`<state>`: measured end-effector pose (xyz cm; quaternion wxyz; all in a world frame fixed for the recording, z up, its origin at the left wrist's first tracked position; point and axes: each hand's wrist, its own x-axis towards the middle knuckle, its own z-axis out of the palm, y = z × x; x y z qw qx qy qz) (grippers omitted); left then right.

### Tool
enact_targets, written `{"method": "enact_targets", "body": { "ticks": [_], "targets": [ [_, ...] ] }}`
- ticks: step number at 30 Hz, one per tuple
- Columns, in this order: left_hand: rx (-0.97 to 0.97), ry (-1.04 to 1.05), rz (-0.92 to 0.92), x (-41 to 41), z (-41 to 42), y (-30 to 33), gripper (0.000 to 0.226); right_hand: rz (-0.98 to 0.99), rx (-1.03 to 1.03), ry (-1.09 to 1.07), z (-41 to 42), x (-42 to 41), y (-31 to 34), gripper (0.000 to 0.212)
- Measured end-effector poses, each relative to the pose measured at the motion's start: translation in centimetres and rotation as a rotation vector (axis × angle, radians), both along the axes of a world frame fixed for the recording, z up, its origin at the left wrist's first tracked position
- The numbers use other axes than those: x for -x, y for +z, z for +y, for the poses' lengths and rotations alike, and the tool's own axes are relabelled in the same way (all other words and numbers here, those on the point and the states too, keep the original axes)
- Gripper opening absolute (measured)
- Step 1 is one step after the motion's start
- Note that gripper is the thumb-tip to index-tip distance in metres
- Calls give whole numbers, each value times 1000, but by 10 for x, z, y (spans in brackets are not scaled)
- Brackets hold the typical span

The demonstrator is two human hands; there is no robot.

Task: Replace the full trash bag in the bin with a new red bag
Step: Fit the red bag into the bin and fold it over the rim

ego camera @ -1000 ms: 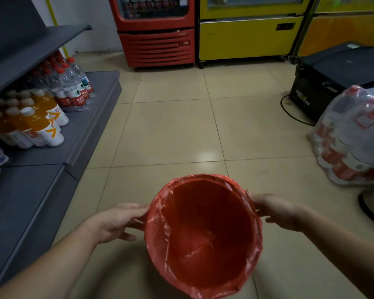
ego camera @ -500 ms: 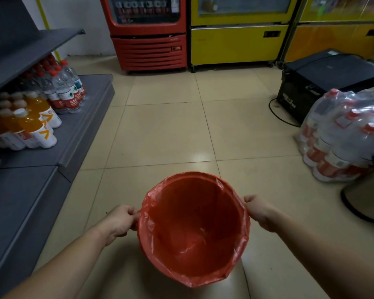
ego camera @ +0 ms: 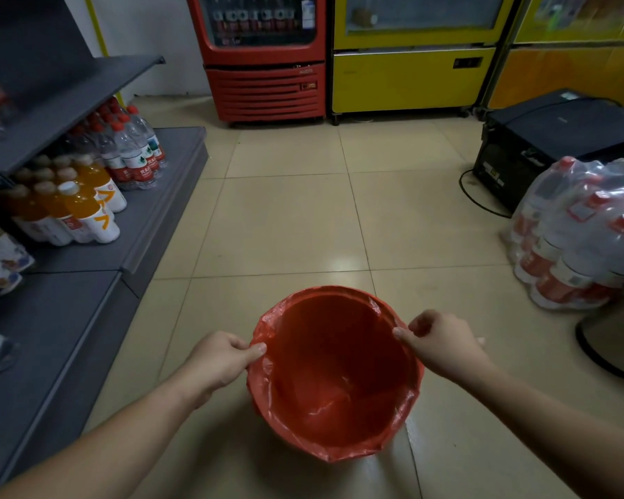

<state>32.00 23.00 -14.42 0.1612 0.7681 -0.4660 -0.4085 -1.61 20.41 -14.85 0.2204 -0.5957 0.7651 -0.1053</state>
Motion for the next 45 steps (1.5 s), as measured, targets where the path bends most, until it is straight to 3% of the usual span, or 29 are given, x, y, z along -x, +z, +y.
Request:
{"method": "enact_targets", "body": {
  "ticks": [3,7,14,17,21,26,34,38,45],
  "targets": [
    [58,96,17,0,-2,-6,25,-173,52,-46,0,0,-10,25],
    [103,214,130,-5,-3,-20,16,-269,93,-124,0,6,-25,25],
    [-44,407,472,-6,1,-50,21,-872,-52,-333,8,18,-55,27],
    [-23,438,530,0,4,-54,22,-994,-66,-331,14,13,-58,30],
    [5,458,579,-2,14,-43,38,-996,-38,-349,26,12,-46,35],
    [-144,424,660,5,61,-52,30,-963,-56,-433,79,-8,-47,37],
    [144,642,638,21,70,-67,24,-890,187,-592,88,-36,-58,29],
    [186,728,640,32,69,-71,20,-867,264,-683,86,-37,-62,33],
    [283,791,551,34,42,-86,23,-773,325,-650,73,-37,-73,38]
  ]
}}
